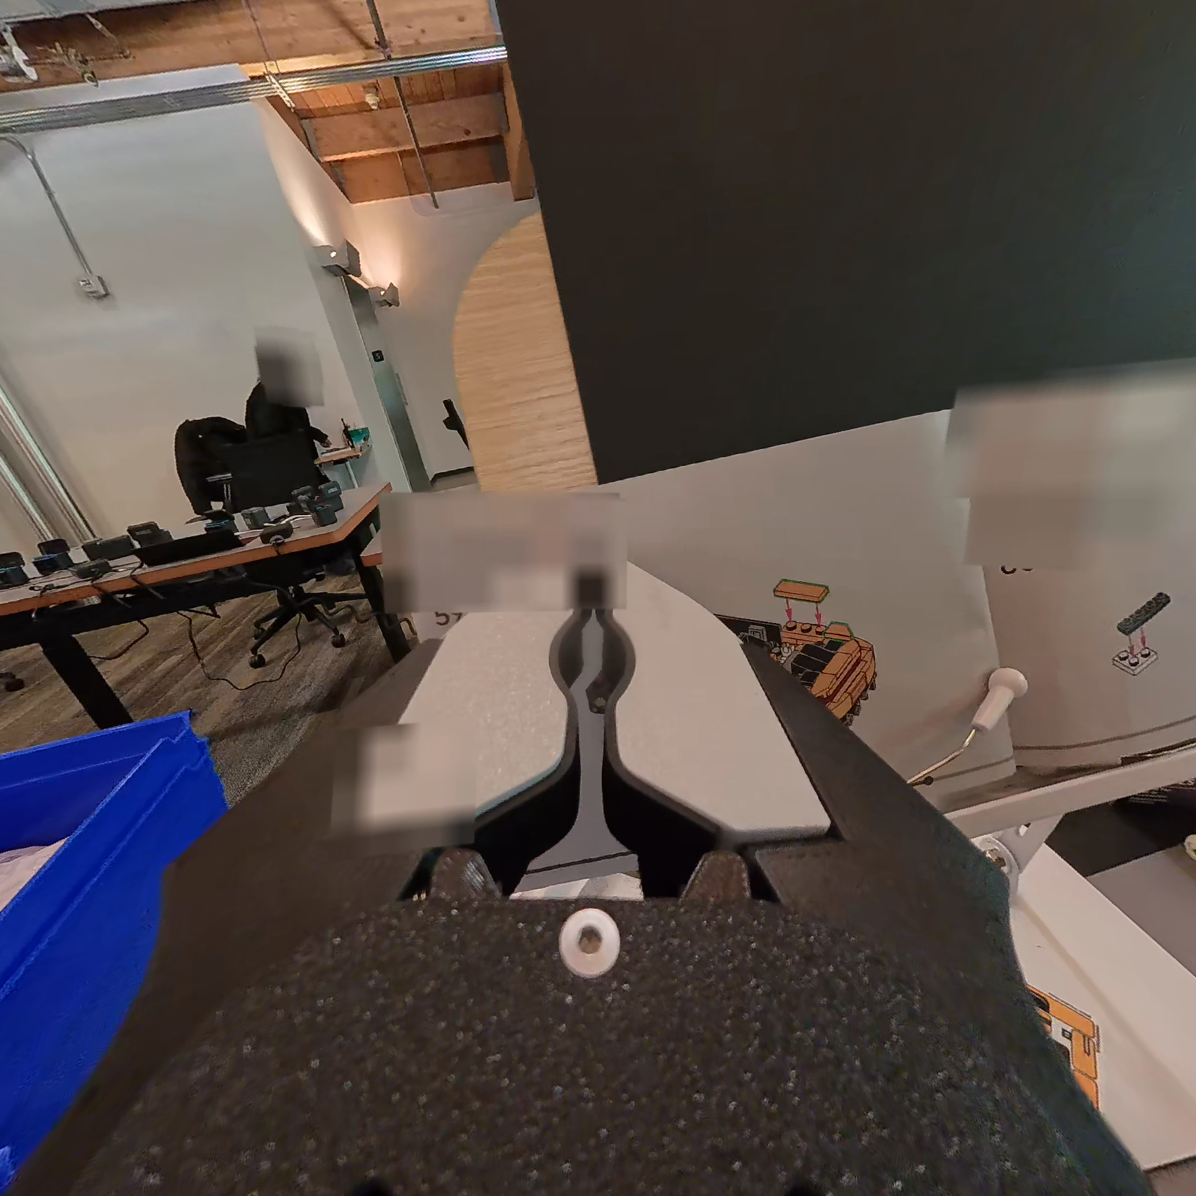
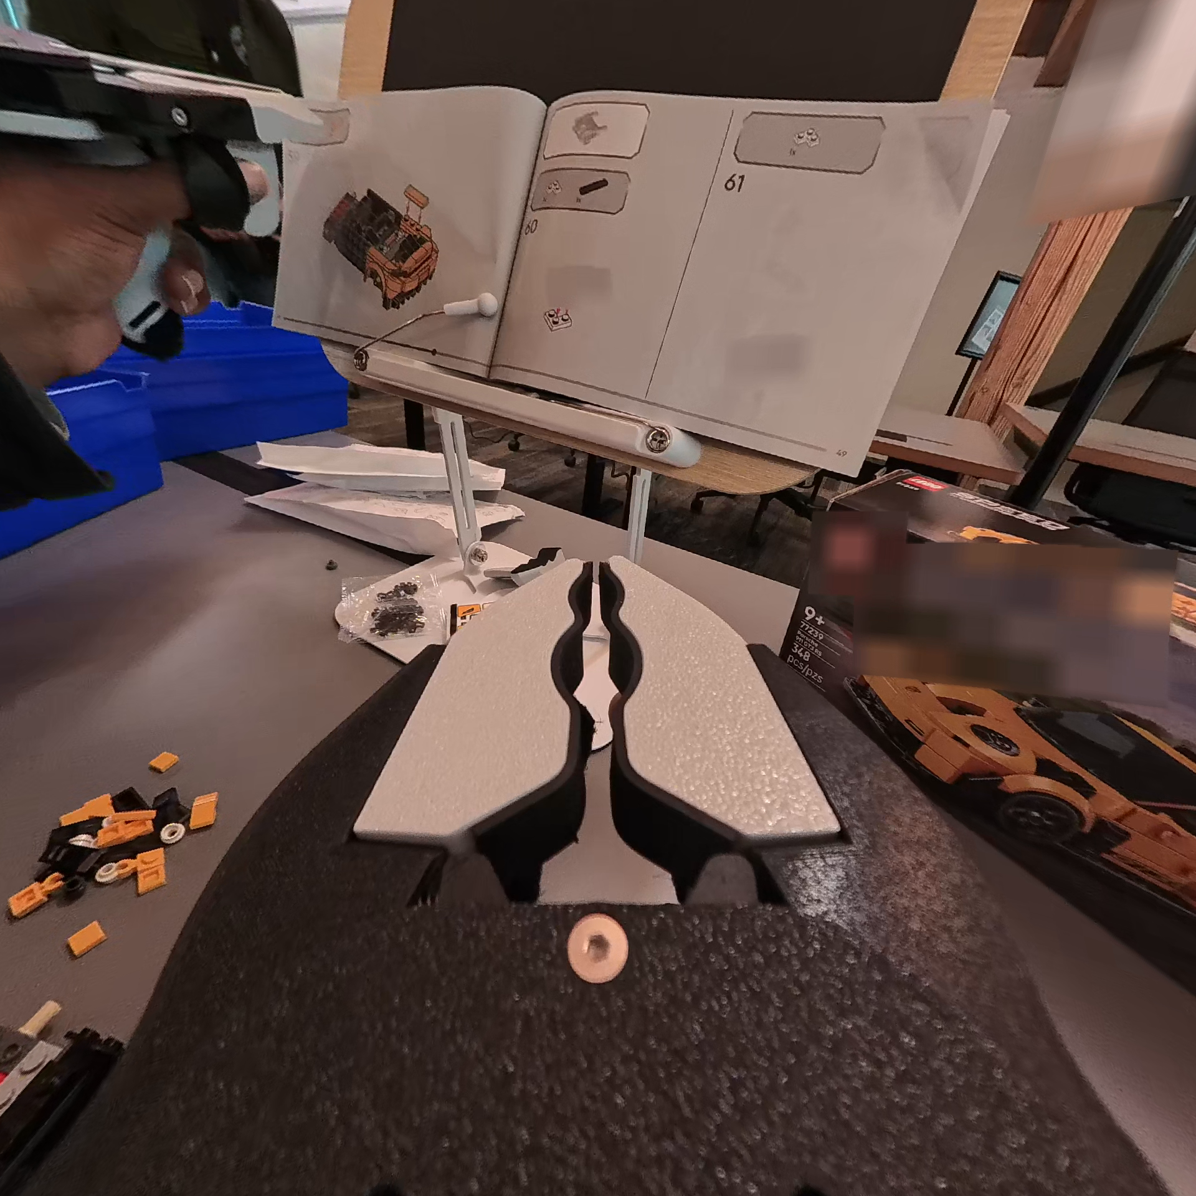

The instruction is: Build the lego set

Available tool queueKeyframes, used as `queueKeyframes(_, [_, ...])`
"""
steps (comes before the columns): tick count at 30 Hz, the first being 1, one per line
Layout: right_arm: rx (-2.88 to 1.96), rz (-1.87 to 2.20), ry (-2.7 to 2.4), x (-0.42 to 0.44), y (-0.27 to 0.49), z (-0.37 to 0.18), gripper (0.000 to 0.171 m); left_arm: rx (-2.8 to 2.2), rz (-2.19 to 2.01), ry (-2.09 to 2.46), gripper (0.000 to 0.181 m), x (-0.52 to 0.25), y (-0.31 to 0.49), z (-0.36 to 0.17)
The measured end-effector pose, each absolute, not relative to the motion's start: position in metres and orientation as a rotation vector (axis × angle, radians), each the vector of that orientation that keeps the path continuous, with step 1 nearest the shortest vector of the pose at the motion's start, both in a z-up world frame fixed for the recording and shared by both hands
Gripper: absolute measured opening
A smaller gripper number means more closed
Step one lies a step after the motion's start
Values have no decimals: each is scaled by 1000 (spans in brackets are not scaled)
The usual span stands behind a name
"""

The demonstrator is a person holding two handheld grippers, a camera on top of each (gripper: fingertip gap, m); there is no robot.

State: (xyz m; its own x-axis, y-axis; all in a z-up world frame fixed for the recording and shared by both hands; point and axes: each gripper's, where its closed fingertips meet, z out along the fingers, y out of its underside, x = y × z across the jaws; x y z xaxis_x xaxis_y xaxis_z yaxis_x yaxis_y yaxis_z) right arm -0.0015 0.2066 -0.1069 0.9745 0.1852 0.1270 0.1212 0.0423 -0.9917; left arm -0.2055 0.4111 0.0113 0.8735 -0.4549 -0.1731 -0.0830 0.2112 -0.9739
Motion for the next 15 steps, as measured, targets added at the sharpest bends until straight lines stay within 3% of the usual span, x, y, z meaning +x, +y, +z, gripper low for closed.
queueKeyframes(15, [-1516,38,-213,5,206,-102,2,-1374,-345,496,0,-203,384,3])
